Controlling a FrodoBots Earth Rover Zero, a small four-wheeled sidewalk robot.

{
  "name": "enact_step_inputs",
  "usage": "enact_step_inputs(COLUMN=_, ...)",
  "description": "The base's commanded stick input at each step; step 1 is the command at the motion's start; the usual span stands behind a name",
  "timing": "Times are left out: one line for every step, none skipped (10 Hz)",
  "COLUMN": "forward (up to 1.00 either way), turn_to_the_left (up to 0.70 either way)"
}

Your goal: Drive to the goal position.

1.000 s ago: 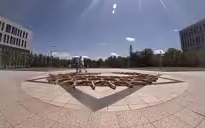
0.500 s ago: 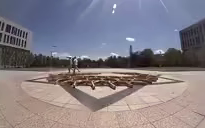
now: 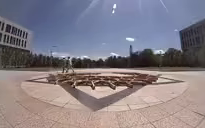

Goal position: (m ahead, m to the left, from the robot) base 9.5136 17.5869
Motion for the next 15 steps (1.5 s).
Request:
enact_step_inputs(forward=0.07, turn_to_the_left=0.00)
enact_step_inputs(forward=0.06, turn_to_the_left=0.00)
enact_step_inputs(forward=0.06, turn_to_the_left=0.00)
enact_step_inputs(forward=0.06, turn_to_the_left=0.00)
enact_step_inputs(forward=0.07, turn_to_the_left=0.00)
enact_step_inputs(forward=0.07, turn_to_the_left=0.00)
enact_step_inputs(forward=0.06, turn_to_the_left=0.00)
enact_step_inputs(forward=0.06, turn_to_the_left=0.00)
enact_step_inputs(forward=0.06, turn_to_the_left=0.00)
enact_step_inputs(forward=0.07, turn_to_the_left=0.00)
enact_step_inputs(forward=0.06, turn_to_the_left=0.00)
enact_step_inputs(forward=0.06, turn_to_the_left=0.00)
enact_step_inputs(forward=0.06, turn_to_the_left=0.00)
enact_step_inputs(forward=0.07, turn_to_the_left=0.00)
enact_step_inputs(forward=0.07, turn_to_the_left=0.00)
